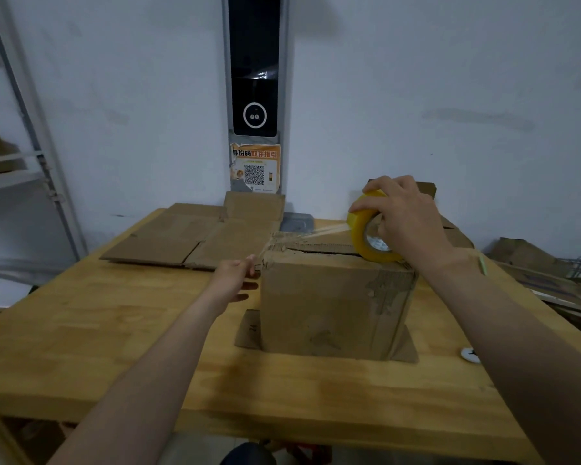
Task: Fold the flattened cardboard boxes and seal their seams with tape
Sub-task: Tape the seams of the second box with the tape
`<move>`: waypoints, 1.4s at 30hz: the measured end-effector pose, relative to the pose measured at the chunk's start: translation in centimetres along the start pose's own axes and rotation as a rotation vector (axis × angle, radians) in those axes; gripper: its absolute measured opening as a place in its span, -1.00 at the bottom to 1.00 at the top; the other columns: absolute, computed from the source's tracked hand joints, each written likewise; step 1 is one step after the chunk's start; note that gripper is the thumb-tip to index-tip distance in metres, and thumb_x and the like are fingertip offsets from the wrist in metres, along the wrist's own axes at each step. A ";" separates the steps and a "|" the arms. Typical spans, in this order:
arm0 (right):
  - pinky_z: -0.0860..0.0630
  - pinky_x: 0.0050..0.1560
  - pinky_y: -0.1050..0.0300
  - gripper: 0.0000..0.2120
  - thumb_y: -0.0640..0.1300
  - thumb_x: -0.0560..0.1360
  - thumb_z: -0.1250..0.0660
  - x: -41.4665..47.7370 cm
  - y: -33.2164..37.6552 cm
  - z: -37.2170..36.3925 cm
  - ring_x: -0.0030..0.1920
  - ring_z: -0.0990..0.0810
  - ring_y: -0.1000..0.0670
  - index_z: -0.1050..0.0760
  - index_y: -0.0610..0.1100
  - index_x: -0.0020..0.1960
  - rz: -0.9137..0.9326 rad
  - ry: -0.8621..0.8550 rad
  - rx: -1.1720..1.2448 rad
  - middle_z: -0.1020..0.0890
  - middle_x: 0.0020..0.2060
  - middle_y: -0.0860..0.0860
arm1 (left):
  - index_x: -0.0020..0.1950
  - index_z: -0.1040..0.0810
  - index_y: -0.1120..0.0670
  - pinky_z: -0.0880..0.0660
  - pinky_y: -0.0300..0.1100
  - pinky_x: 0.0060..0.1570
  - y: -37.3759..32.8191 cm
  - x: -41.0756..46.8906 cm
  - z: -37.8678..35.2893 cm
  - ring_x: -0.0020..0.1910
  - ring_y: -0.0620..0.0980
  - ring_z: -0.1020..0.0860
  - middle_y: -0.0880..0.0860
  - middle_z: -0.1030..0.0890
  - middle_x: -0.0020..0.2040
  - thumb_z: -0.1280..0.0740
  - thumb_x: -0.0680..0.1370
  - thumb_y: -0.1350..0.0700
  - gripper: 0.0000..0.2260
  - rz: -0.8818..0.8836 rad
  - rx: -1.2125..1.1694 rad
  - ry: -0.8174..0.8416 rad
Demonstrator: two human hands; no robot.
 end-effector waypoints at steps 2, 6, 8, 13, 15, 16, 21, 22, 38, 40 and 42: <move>-0.52 -0.08 -0.19 -0.56 -0.36 0.41 -0.50 -0.1 0.0 0.0 0.19 -0.47 -0.25 -0.68 0.12 0.10 -0.002 -0.013 -0.008 -0.59 0.24 -0.05 | -0.19 -0.47 0.08 -0.55 0.10 0.16 0.1 -0.2 -0.5 -0.09 0.07 -0.65 0.06 -0.67 -0.09 -0.25 0.68 -0.12 -0.65 0.003 0.004 0.049; -0.49 -0.05 -0.20 -0.53 -0.37 0.41 -0.47 -0.1 0.0 -0.3 0.23 -0.46 -0.25 -0.66 0.15 0.13 -0.020 -0.007 -0.029 -0.57 0.26 -0.03 | -0.14 -0.53 0.10 -0.54 0.04 0.10 -0.1 -0.6 -0.9 -0.12 0.04 -0.65 0.05 -0.67 -0.13 -0.24 0.68 -0.14 -0.64 -0.001 0.028 0.095; -0.48 -0.05 -0.21 -0.53 -0.36 0.41 -0.47 -0.1 0.1 -0.5 0.23 -0.45 -0.24 -0.66 0.16 0.12 -0.019 -0.009 -0.042 -0.57 0.26 -0.02 | -0.11 -0.56 0.11 -0.56 0.05 0.10 -0.1 -0.7 -0.8 -0.10 0.05 -0.66 0.08 -0.70 -0.07 -0.25 0.67 -0.15 -0.64 -0.004 0.027 0.112; -0.47 -0.06 -0.22 -0.63 -0.30 0.41 -0.48 -0.2 0.2 -0.7 0.19 -0.49 -0.26 -0.68 0.12 0.06 -0.024 -0.068 -0.081 -0.60 0.21 -0.03 | -0.11 -0.57 0.10 -0.57 0.07 0.14 0.3 -0.4 -0.6 -0.09 0.05 -0.66 0.13 -0.70 0.00 -0.25 0.68 -0.14 -0.65 -0.017 -0.018 0.121; -0.48 -0.04 -0.22 -0.63 -0.29 0.39 -0.50 -0.3 0.3 -0.8 0.19 -0.50 -0.26 -0.68 0.12 0.06 -0.009 -0.071 -0.097 -0.60 0.21 -0.03 | -0.07 -0.57 0.10 -0.58 0.07 0.13 0.7 -0.2 -0.8 -0.08 0.05 -0.66 0.09 -0.70 -0.04 -0.26 0.67 -0.15 -0.66 -0.018 -0.047 0.130; -0.49 -0.02 -0.22 -0.64 -0.28 0.39 -0.51 -0.2 0.3 -0.8 0.19 -0.51 -0.25 -0.68 0.12 0.06 -0.001 -0.066 -0.101 -0.61 0.21 -0.03 | -0.06 -0.57 0.11 -0.58 0.06 0.12 0.9 -0.1 -0.9 -0.08 0.04 -0.66 0.08 -0.70 -0.05 -0.26 0.67 -0.15 -0.66 -0.020 -0.066 0.139; -0.51 -0.03 -0.22 -0.64 -0.30 0.41 -0.48 0.4 0.8 -0.8 0.19 -0.53 -0.23 -0.68 0.11 0.06 0.001 -0.048 -0.113 -0.62 0.21 -0.02 | -0.17 -0.56 0.05 -0.52 -0.01 -0.01 1.6 0.1 -1.2 -0.06 0.03 -0.66 0.00 -0.72 -0.15 -0.28 0.65 -0.18 -0.64 -0.032 -0.131 0.158; -0.51 -0.02 -0.22 -0.63 -0.31 0.41 -0.47 0.4 0.9 -0.9 0.20 -0.52 -0.23 -0.68 0.11 0.06 0.002 -0.044 -0.127 -0.62 0.21 -0.02 | -0.19 -0.56 0.04 -0.50 -0.02 -0.04 1.6 0.1 -1.1 -0.09 0.02 -0.65 0.00 -0.70 -0.17 -0.28 0.65 -0.18 -0.64 -0.036 -0.135 0.156; -0.57 -0.08 -0.19 -0.64 -0.35 0.41 -0.45 0.6 1.8 -0.7 0.18 -0.53 -0.25 -0.71 0.05 0.06 0.036 -0.035 -0.183 -0.64 0.18 -0.07 | 0.10 -0.71 0.03 -0.49 -0.15 0.15 -1.4 -0.6 1.7 0.18 -0.02 -0.61 0.00 -0.70 0.16 -0.32 0.65 0.15 -0.83 -0.197 0.151 -0.011; -0.57 -0.07 -0.21 -0.65 -0.34 0.42 -0.46 0.5 1.7 -0.7 0.19 -0.53 -0.24 -0.71 0.05 0.06 0.023 -0.036 -0.180 -0.63 0.18 -0.06 | 0.26 -0.65 0.10 -0.54 -0.14 0.16 -2.9 -1.3 1.7 0.18 0.00 -0.64 0.04 -0.69 0.19 -0.33 0.65 0.17 -0.79 -0.186 -0.165 0.029; -0.57 -0.07 -0.20 -0.65 -0.34 0.43 -0.44 0.5 1.7 -0.7 0.20 -0.52 -0.23 -0.71 0.06 0.06 0.013 -0.040 -0.176 -0.63 0.19 -0.05 | 0.26 -0.61 0.14 -0.57 0.00 0.24 -3.5 -2.4 0.4 0.15 0.08 -0.66 0.06 -0.69 0.15 -0.31 0.67 0.06 -0.76 -0.130 -0.344 0.187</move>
Point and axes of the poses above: each hand's wrist, its own x-axis towards the middle knuckle, its own z-axis out of the back of the hand, y = z × x, the point moved 6 cm from there along x, towards the middle knuckle
